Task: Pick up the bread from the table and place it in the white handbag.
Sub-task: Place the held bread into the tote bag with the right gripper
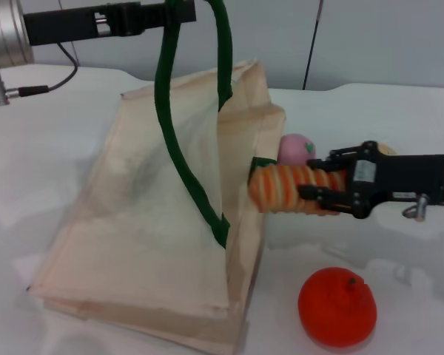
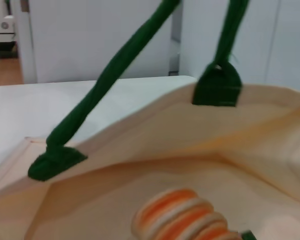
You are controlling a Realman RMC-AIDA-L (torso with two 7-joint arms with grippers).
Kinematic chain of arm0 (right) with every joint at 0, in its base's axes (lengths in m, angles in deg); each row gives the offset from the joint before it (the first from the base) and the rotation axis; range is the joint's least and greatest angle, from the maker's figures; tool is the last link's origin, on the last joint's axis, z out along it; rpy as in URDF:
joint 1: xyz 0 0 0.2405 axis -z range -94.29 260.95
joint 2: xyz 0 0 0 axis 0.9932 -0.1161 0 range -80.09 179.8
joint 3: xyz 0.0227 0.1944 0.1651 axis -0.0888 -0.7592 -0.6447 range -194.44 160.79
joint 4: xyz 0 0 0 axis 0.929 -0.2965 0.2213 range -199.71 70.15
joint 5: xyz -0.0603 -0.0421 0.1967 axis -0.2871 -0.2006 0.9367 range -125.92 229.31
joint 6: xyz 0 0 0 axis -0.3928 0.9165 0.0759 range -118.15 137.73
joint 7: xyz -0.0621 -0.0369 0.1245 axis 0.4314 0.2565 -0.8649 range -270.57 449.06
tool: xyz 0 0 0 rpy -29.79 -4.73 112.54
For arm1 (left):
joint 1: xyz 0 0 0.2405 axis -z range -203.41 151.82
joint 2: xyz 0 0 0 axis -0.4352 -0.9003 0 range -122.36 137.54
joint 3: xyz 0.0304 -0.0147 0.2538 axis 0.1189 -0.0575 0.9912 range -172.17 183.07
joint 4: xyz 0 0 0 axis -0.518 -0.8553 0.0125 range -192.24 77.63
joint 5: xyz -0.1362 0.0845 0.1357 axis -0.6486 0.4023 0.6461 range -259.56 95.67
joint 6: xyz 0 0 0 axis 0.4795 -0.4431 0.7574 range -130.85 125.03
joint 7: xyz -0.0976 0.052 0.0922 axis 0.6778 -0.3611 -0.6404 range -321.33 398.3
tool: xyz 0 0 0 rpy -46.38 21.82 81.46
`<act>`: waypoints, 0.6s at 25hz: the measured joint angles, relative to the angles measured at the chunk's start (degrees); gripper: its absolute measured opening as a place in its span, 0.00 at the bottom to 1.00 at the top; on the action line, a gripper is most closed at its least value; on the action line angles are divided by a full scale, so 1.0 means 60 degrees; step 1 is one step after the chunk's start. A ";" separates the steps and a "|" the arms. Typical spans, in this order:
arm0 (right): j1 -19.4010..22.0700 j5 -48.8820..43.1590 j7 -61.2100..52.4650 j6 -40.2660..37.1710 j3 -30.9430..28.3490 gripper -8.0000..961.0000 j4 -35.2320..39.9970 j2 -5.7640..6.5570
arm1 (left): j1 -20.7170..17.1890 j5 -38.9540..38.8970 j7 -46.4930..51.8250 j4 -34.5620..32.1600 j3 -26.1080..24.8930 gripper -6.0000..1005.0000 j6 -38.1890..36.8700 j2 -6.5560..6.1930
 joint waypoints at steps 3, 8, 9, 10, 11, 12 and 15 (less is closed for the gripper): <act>-0.0362 0.0000 0.0028 -0.0352 0.0083 0.45 -0.0393 -0.0011 | 0.0039 0.0012 0.0001 -0.0025 0.0001 0.11 0.0004 0.0008; -0.0795 0.0010 0.0120 -0.0676 0.0242 0.42 -0.0878 -0.0027 | 0.0150 0.0037 0.0005 -0.0036 0.0001 0.11 0.0006 0.0011; -0.0871 0.0012 0.0149 -0.0724 0.0256 0.41 -0.0973 -0.0030 | 0.0169 0.0038 0.0008 -0.0037 0.0000 0.11 0.0004 0.0012; -0.0943 0.0013 0.0189 -0.0771 0.0273 0.41 -0.1072 -0.0040 | 0.0182 0.0038 0.0010 -0.0037 0.0001 0.11 0.0002 0.0014; -0.1037 0.0032 0.0275 -0.0831 0.0289 0.41 -0.1215 -0.0046 | 0.0188 0.0043 0.0013 -0.0039 0.0001 0.11 0.0000 0.0018; -0.1117 0.0041 0.0368 -0.0856 0.0296 0.40 -0.1346 -0.0053 | 0.0197 0.0045 0.0014 -0.0040 0.0000 0.11 -0.0001 0.0022; -0.1359 0.0047 0.0623 -0.0869 0.0300 0.39 -0.1680 -0.0068 | 0.0212 0.0053 0.0023 -0.0047 0.0001 0.11 -0.0002 0.0031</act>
